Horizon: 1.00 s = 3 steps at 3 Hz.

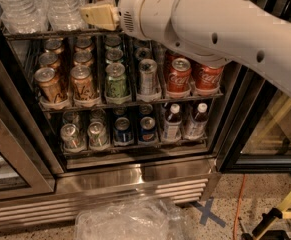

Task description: Pick redbull can from top shelf of fridge

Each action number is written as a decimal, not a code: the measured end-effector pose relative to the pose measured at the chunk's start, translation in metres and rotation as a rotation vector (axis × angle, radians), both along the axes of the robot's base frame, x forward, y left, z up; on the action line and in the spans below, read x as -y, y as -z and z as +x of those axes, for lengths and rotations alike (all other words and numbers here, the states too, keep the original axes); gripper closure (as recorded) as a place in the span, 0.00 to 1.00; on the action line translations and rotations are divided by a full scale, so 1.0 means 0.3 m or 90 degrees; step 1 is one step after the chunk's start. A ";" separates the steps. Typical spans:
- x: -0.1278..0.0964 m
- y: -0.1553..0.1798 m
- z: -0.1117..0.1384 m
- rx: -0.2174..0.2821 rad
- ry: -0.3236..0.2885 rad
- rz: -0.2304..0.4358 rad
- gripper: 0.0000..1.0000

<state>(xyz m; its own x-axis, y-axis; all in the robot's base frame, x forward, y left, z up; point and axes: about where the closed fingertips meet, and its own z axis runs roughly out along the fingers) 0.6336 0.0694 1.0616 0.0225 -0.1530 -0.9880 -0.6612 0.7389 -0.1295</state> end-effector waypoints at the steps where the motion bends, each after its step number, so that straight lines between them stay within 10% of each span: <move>1: 0.005 -0.005 0.005 -0.004 0.014 0.007 0.23; 3: -0.007 0.005 0.014 -0.018 0.031 0.029 0.29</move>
Offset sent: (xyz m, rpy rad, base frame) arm 0.0108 0.0061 -0.0024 0.0458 0.0445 -0.0590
